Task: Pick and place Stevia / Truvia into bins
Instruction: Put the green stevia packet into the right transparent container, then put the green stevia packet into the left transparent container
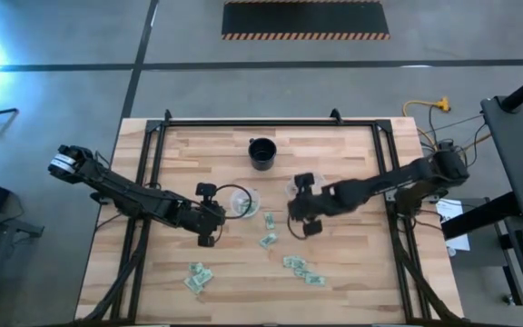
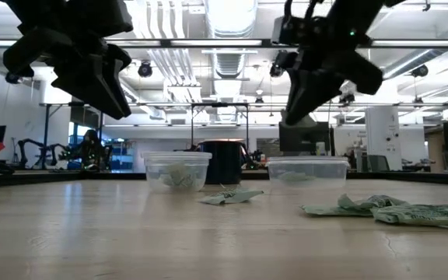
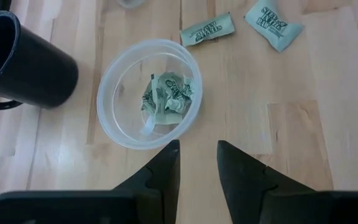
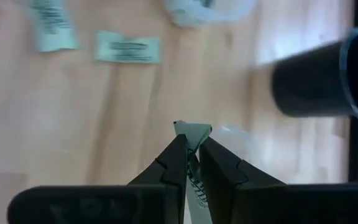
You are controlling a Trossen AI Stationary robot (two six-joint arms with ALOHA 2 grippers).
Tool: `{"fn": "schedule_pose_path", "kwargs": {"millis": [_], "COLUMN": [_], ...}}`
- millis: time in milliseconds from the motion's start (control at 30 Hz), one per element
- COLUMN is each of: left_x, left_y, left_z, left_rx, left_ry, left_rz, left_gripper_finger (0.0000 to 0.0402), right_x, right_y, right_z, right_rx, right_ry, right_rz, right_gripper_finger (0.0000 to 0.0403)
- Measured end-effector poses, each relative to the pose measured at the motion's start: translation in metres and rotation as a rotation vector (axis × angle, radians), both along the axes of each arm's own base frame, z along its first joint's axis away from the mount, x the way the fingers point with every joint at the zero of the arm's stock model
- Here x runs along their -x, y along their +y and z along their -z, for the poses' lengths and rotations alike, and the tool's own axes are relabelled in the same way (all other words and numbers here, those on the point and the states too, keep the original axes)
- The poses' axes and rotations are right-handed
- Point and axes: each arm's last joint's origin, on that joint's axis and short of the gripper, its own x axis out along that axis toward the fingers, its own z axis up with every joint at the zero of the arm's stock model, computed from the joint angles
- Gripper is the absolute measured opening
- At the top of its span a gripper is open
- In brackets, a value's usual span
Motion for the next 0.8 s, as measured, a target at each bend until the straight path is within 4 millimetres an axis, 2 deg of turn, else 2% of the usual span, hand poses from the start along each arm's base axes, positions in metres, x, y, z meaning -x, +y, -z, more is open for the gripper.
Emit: {"fn": "schedule_pose_path", "kwargs": {"millis": [133, 267, 400, 567, 800], "left_x": [0.0, 0.0, 0.0, 0.0, -0.001], "left_y": [0.0, 0.0, 0.0, 0.0, -0.002], "left_z": [0.0, 0.0, 0.0, 0.0, -0.004], "left_rx": [-0.001, -0.003, -0.004, -0.004, 0.015], "left_ry": [0.0, 0.0, -0.001, -0.002, -0.001], "left_rz": [0.002, 0.004, 0.006, 0.007, 0.02], "left_gripper_finger": [0.0089, 0.0089, 0.0089, 0.0089, 0.0089], "right_x": [0.004, 0.011, 0.017, 0.022, 0.022], "right_y": [-0.028, -0.055, -0.074, -0.084, -0.084], "right_z": [0.001, 0.014, 0.026, 0.034, 0.034], "right_rx": [0.006, 0.011, -0.006, -0.025, -0.05], "right_ry": [0.004, 0.049, 0.078, 0.075, 0.07], "right_rz": [0.077, 0.164, 0.243, 0.304, 0.305], "right_gripper_finger": [0.0031, 0.0031, 0.0031, 0.0051, 0.0114]}}
